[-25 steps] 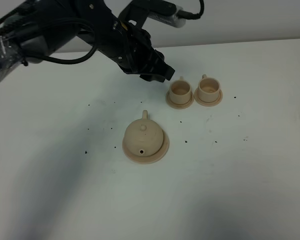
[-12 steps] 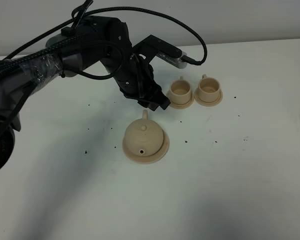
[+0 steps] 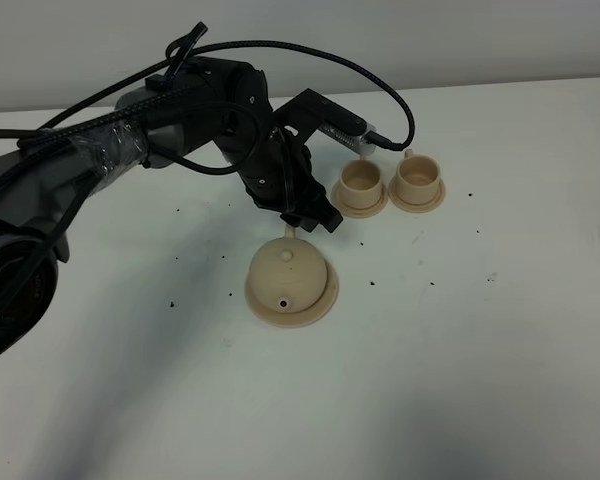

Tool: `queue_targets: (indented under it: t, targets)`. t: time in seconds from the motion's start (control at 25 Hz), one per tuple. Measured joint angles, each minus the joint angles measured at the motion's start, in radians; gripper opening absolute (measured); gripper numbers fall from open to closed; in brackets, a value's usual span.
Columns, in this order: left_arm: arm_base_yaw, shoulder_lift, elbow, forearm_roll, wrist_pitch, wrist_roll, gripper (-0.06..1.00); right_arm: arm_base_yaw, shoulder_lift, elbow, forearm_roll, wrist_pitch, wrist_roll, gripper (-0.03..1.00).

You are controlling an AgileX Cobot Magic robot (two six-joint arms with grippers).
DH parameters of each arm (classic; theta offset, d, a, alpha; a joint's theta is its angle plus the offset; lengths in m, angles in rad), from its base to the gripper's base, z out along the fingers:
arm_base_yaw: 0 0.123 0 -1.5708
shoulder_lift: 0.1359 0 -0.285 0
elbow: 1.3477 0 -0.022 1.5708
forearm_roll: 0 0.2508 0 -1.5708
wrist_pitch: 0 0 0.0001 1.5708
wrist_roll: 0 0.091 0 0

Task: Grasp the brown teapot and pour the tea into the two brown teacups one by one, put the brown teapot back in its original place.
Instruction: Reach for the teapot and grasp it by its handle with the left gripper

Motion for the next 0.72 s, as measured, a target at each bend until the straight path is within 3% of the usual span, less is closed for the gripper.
queue_targets:
  t: [0.72]
  targets:
    - [0.035, 0.018, -0.004, -0.003, -0.003, 0.001, 0.41, 0.000, 0.000, 0.000, 0.003, 0.000, 0.001, 0.31]
